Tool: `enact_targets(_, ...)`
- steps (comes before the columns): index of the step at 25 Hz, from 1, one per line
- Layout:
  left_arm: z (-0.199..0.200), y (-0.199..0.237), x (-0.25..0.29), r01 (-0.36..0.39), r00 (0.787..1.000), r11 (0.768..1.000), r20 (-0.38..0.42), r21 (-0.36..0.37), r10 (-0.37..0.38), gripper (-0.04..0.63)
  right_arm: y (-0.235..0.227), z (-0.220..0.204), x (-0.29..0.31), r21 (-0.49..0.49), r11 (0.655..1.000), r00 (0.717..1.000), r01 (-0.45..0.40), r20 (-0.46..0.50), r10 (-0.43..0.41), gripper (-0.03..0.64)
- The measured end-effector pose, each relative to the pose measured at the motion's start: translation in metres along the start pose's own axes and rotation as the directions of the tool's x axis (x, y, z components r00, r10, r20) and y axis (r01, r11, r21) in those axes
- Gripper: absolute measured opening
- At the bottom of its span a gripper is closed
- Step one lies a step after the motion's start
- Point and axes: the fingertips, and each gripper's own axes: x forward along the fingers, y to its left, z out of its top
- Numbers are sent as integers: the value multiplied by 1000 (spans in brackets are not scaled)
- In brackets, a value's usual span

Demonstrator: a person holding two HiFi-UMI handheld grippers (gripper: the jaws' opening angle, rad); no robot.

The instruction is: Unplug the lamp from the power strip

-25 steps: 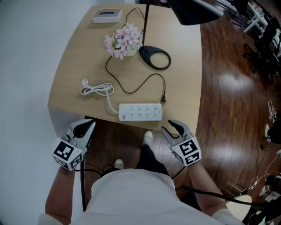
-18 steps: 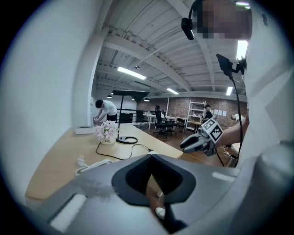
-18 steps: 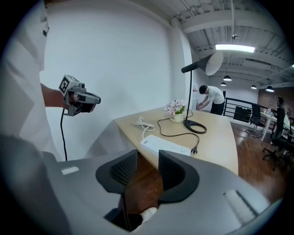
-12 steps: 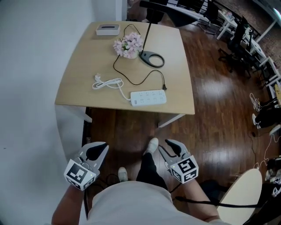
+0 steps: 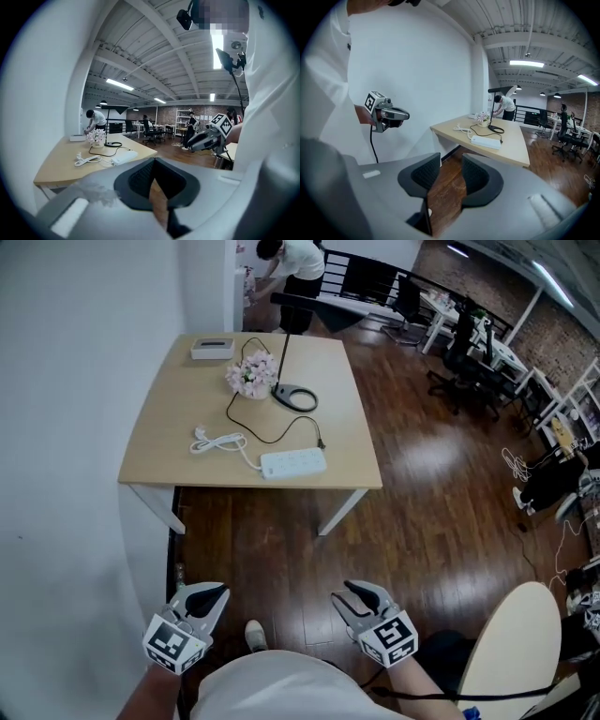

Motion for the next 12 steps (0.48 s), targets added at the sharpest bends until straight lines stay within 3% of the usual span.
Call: enact_targets(12, -1, -168, -27, -11, 999, 1000, 45, 7, 11, 6, 58, -80, -141, -35, 998, 998, -52, 35, 53, 147)
